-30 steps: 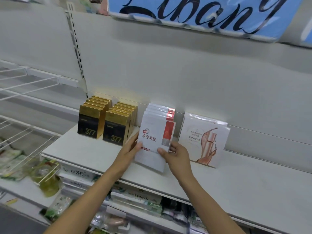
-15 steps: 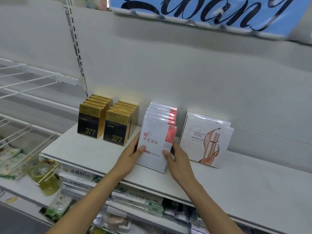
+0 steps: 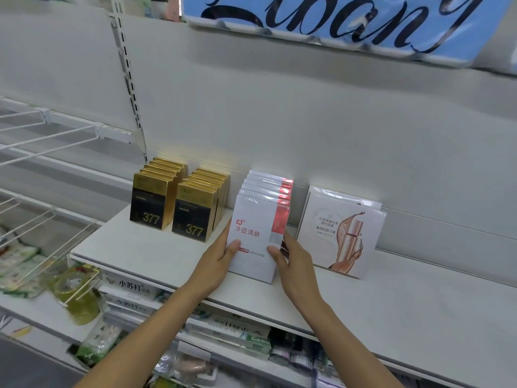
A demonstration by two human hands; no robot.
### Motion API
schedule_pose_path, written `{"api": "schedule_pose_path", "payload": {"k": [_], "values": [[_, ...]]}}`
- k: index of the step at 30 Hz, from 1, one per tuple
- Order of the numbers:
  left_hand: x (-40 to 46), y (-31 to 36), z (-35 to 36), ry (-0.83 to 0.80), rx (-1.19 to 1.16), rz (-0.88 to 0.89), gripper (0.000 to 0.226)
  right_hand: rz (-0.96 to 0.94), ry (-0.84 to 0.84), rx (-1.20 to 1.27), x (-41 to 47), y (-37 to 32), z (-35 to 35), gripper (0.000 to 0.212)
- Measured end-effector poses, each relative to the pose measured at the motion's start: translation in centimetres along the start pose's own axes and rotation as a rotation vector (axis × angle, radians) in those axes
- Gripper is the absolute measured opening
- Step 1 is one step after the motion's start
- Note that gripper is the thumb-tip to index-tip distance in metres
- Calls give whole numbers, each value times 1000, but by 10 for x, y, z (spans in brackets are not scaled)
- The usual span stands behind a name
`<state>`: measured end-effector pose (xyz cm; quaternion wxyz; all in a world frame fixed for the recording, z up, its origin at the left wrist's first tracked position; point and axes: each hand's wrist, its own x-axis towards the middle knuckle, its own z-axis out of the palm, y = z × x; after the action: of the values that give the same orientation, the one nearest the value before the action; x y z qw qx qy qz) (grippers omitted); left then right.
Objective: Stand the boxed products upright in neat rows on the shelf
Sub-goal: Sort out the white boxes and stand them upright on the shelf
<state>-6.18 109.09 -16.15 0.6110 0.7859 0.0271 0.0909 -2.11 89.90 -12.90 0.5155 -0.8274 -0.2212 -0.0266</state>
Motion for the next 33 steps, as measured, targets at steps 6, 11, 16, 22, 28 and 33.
{"api": "schedule_pose_path", "payload": {"k": [6, 11, 16, 22, 28, 33], "values": [[-4, 8, 0, 162, 55, 70, 62, 38, -108, 1, 2, -9, -24, 39], [-11, 43, -9, 400, 198, 309, 56, -23, -66, -187, -16, -8, -71, 51], [-11, 82, 21, 230, 350, 555, 39, -62, -25, -203, -43, -2, -125, 40], [-10, 106, 107, -92, 259, 560, 34, -46, 59, -228, -81, 11, -187, 36], [-15, 115, 185, -232, 214, 485, 39, 10, 110, -290, -121, 33, -251, 37], [-26, 134, 254, -287, 256, 488, 41, 34, 139, -314, -159, 56, -314, 38]]}}
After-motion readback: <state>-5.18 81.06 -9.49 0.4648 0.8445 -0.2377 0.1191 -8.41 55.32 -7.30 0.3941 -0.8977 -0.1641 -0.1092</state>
